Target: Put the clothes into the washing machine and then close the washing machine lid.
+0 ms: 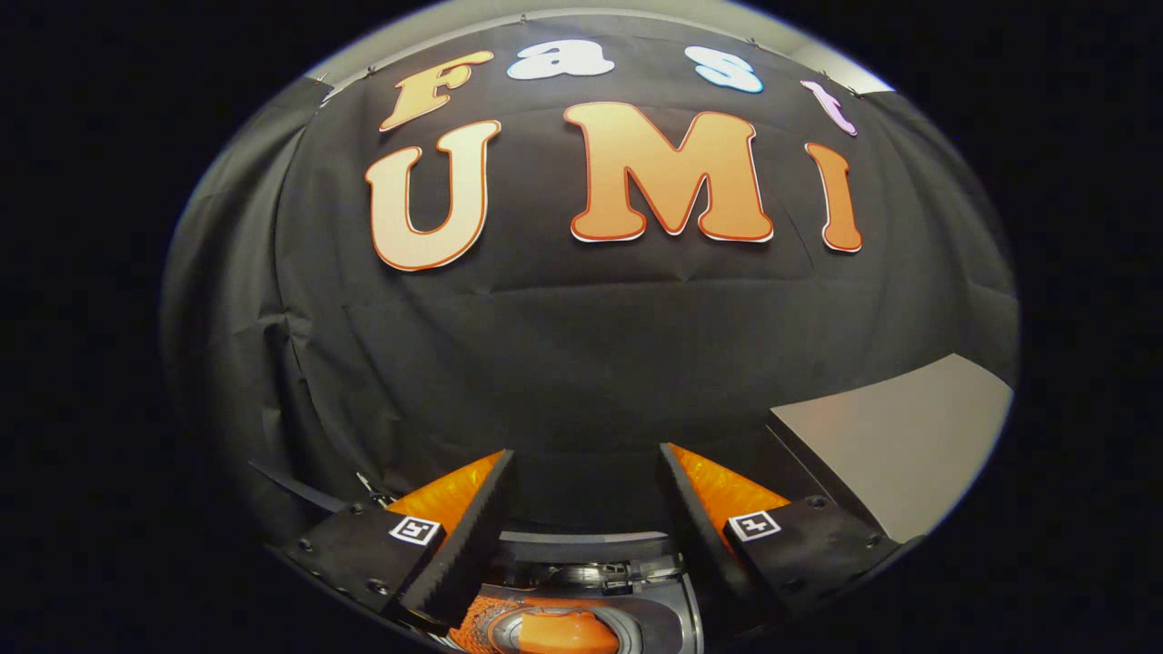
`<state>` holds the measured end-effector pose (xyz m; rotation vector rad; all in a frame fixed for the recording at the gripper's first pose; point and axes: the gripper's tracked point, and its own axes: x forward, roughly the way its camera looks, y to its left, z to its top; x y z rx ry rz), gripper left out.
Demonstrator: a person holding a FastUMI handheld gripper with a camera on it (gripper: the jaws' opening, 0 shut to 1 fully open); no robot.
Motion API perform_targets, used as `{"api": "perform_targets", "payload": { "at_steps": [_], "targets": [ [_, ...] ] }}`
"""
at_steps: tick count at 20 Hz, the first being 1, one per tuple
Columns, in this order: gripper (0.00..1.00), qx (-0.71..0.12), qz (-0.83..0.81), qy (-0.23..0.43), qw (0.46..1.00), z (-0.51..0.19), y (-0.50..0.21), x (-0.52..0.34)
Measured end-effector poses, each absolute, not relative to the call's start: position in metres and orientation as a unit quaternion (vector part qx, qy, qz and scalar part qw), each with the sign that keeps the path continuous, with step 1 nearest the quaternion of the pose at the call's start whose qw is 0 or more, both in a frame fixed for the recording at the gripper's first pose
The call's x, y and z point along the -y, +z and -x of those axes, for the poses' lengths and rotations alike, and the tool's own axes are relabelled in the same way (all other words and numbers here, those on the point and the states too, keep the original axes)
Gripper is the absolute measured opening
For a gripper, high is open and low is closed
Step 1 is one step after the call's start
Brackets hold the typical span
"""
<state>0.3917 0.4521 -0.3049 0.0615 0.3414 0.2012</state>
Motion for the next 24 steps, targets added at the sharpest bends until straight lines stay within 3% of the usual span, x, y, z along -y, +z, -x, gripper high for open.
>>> {"api": "perform_targets", "payload": {
  "at_steps": [24],
  "targets": [
    [0.99, -0.142, -0.027, 0.093, 0.985, -0.310, -0.328, -0.439]
  ]
}}
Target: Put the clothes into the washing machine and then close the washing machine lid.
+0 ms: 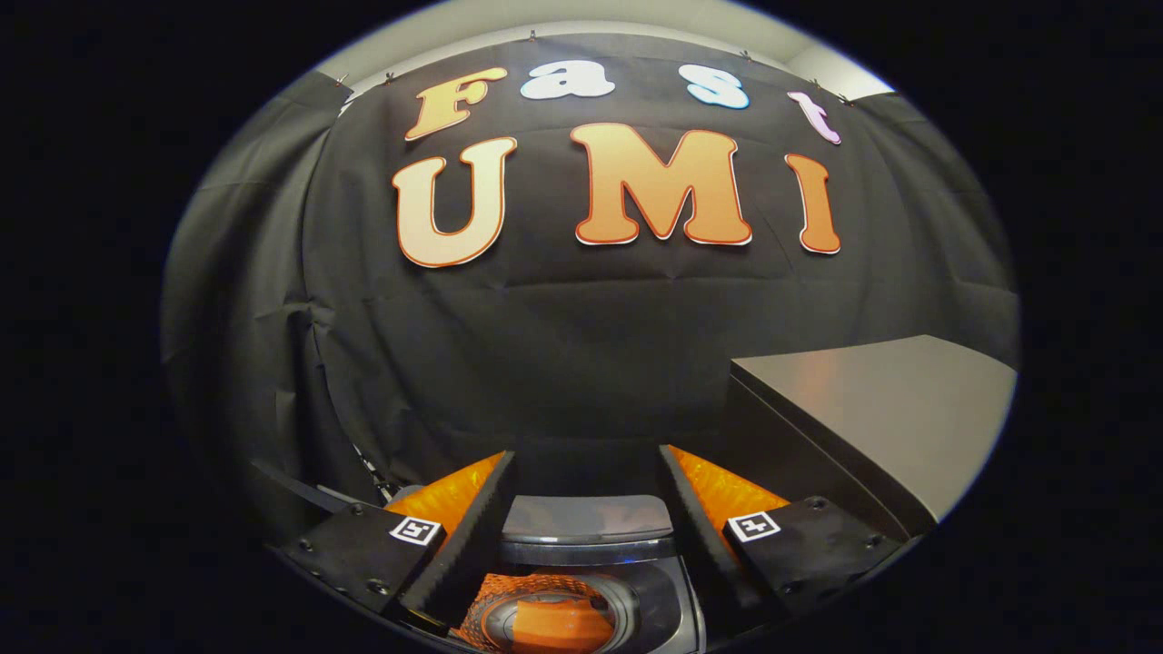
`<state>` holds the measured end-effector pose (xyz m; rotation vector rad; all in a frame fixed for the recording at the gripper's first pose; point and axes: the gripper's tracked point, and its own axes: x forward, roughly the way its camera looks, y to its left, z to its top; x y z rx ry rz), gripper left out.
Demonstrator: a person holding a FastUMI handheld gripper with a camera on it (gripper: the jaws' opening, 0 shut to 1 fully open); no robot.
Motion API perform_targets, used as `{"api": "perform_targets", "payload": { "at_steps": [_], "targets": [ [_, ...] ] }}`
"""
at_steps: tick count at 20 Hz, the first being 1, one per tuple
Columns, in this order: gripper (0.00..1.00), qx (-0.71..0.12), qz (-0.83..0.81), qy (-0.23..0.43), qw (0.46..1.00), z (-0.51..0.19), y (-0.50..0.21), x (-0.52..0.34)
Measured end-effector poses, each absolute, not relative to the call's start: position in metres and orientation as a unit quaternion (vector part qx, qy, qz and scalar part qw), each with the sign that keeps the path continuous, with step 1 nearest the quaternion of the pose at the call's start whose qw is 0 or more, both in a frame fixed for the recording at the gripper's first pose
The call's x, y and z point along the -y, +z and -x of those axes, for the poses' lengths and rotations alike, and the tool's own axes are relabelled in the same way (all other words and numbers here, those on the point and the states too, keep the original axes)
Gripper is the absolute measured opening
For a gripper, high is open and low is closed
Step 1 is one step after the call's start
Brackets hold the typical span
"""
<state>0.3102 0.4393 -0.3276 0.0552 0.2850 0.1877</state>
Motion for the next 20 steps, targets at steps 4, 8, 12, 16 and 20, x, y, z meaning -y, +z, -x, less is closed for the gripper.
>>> {"api": "perform_targets", "payload": {
  "at_steps": [4, 8, 12, 16, 20],
  "targets": [
    [0.98, -0.182, -0.011, 0.084, 0.980, -0.278, -0.373, -0.434],
    [0.98, -0.185, -0.007, 0.091, 0.978, -0.257, -0.403, -0.439],
    [0.98, -0.185, -0.005, 0.109, 0.977, -0.246, -0.402, -0.449],
    [0.98, -0.169, -0.016, 0.107, 0.980, -0.249, -0.385, -0.447],
    [0.98, -0.160, -0.027, 0.106, 0.981, -0.252, -0.366, -0.448]
  ]
}}
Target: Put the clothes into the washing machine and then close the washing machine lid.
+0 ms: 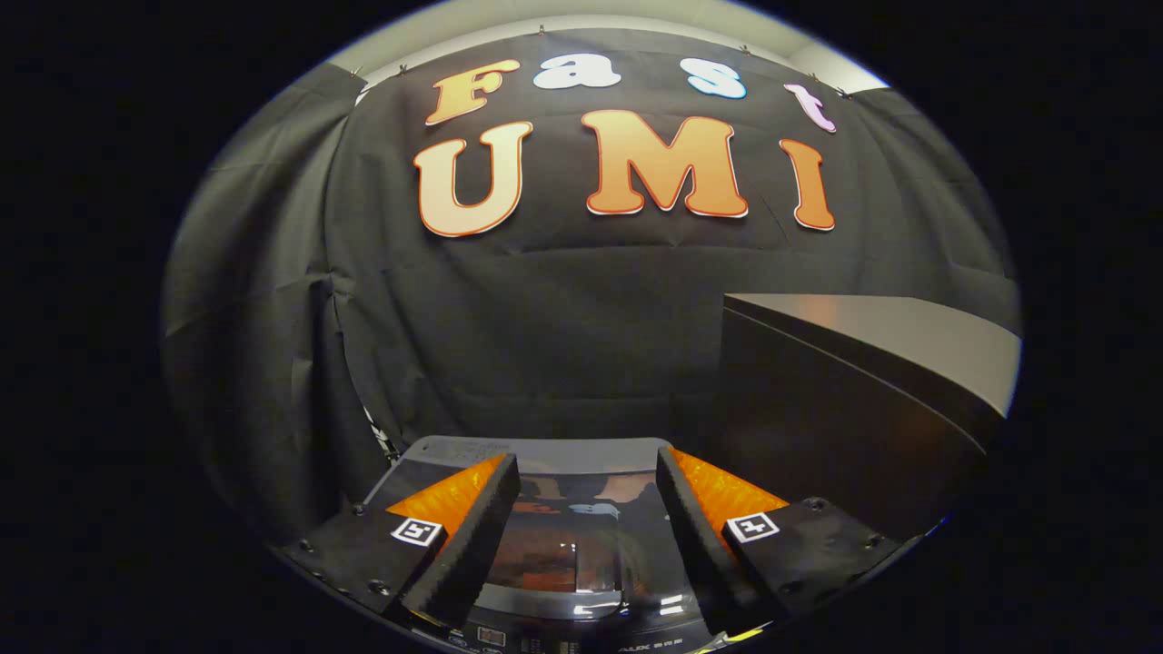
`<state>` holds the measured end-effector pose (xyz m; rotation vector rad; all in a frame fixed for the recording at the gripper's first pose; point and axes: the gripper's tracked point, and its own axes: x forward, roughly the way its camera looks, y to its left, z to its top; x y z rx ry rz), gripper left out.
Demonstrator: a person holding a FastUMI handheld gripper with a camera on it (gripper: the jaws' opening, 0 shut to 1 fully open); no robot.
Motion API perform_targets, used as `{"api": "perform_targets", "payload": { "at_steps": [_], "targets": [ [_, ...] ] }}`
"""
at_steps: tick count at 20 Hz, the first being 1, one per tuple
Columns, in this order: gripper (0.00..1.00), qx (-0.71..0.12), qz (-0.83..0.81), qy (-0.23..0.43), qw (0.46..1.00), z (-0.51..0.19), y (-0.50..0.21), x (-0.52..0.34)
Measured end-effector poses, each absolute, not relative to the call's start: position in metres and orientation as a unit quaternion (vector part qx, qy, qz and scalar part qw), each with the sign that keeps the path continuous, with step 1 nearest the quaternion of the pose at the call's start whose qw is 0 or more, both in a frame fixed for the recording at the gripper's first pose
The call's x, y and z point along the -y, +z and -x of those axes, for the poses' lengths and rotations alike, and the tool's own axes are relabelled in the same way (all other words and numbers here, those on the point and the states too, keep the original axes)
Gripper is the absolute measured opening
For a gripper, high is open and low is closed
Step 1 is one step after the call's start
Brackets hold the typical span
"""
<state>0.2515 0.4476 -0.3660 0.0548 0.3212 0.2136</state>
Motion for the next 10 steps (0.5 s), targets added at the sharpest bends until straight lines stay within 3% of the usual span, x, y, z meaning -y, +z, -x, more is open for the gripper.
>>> {"api": "perform_targets", "payload": {
  "at_steps": [10],
  "targets": [
    [0.98, -0.093, -0.044, 0.109, 0.989, -0.239, -0.260, -0.443]
  ]
}}
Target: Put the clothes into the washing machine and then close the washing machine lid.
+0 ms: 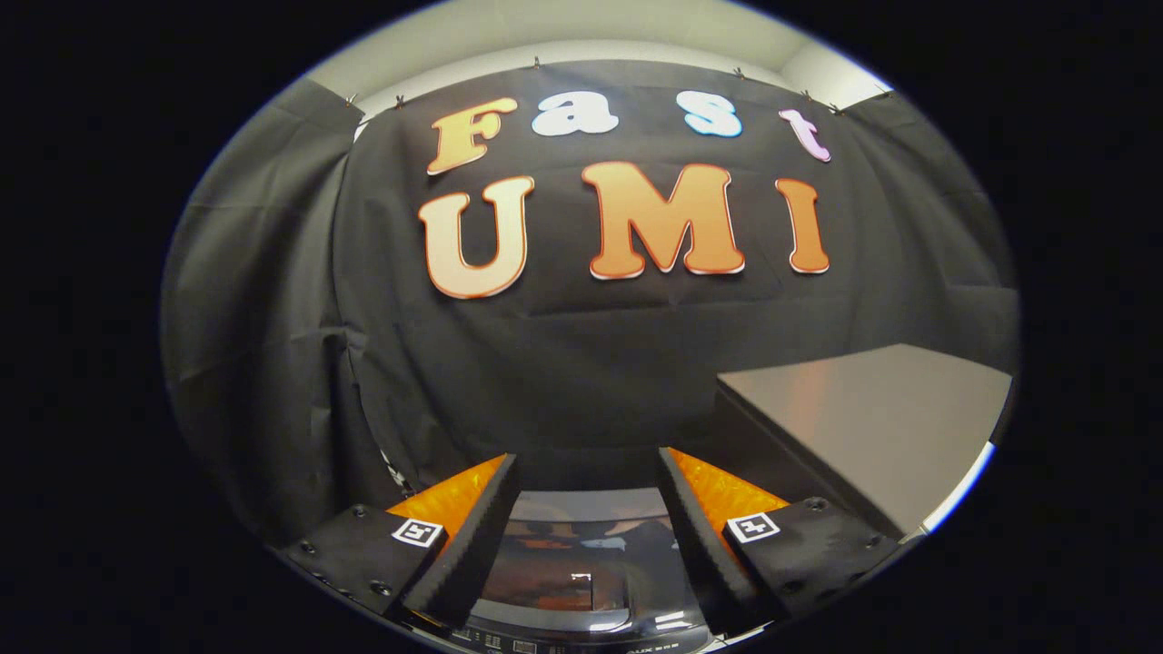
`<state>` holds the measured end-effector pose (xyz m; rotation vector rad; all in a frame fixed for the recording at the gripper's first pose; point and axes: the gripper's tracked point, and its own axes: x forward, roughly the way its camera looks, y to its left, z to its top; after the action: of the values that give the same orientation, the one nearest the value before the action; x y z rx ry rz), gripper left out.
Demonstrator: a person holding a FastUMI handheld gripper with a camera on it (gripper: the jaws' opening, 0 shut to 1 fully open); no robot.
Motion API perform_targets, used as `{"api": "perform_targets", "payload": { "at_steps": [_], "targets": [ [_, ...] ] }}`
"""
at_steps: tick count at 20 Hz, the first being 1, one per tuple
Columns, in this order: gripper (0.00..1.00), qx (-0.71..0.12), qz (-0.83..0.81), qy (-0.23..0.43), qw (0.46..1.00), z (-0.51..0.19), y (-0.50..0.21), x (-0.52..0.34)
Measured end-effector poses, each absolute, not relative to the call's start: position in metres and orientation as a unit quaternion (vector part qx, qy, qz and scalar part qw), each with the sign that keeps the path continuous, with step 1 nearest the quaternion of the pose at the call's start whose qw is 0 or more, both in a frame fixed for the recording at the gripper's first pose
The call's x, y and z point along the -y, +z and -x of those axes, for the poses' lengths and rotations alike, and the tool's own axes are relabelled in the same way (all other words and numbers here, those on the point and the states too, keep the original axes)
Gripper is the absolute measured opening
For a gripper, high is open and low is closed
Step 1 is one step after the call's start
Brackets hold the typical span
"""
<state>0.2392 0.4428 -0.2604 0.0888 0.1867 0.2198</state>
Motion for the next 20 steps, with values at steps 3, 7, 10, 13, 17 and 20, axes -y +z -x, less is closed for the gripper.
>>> {"api": "perform_targets", "payload": {
  "at_steps": [3, 7, 10, 13, 17, 20],
  "targets": [
    [0.98, -0.073, -0.049, 0.112, 0.990, -0.232, -0.229, -0.440],
    [0.98, -0.050, -0.057, 0.110, 0.991, -0.217, -0.185, -0.427],
    [0.98, -0.034, -0.059, 0.104, 0.992, -0.203, -0.155, -0.414],
    [0.98, -0.028, -0.054, 0.093, 0.994, -0.195, -0.133, -0.394],
    [0.98, -0.015, -0.061, 0.088, 0.994, -0.179, -0.104, -0.364],
    [0.98, -0.004, -0.063, 0.077, 0.995, -0.167, -0.083, -0.331]
  ]
}}
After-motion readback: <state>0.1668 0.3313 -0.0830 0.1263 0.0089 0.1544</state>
